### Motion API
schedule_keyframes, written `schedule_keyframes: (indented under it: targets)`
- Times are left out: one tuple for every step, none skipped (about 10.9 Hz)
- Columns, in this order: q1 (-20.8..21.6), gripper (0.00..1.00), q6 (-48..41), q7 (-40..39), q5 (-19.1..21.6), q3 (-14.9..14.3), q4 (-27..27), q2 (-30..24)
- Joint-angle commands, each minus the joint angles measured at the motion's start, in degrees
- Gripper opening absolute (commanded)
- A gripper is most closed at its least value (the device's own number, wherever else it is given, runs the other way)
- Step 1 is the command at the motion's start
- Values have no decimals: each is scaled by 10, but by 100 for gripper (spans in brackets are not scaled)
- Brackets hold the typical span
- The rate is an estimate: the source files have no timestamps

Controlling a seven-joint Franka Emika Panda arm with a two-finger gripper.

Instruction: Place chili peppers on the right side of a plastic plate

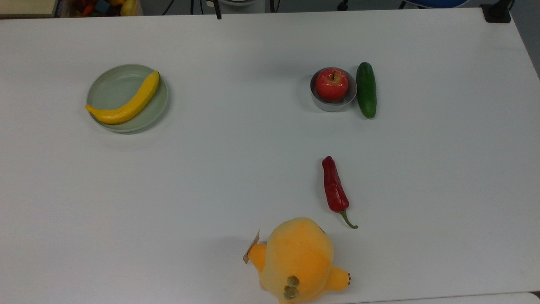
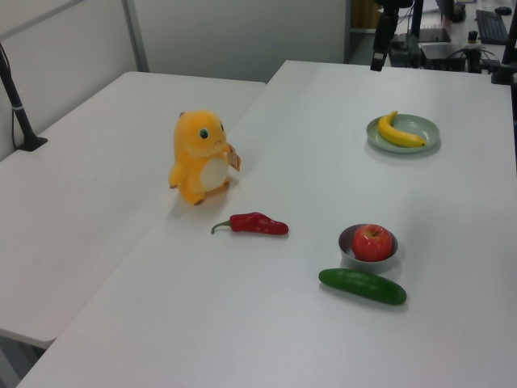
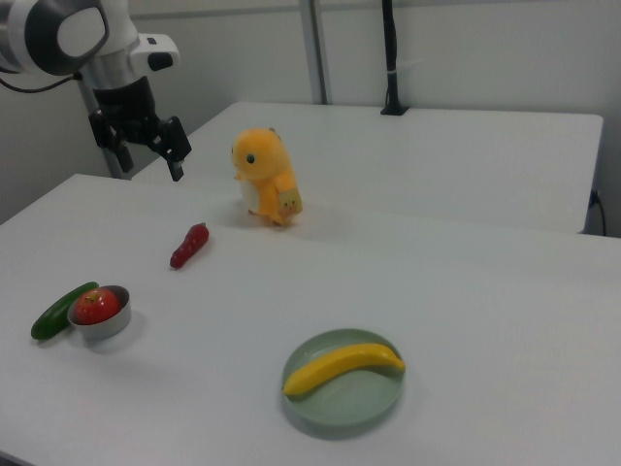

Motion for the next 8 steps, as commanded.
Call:
schedule_keyframes:
  targets:
    - [-2, 100, 3, -10, 3, -1, -11, -9]
    - [-2, 100, 10, -14, 2, -1, -9, -3]
    - [-2, 100, 14, -14, 2, -1, -5, 5]
    - [-1, 100, 18, -12, 2, -1, 2, 17]
    - [0, 100, 37, -7, 3, -1, 5, 26]
    - [4, 100, 61, -2, 5, -1, 10, 43]
    - [6, 100, 73, 9, 2, 2, 34, 66]
    - [13, 100, 90, 21, 4, 3, 55, 93]
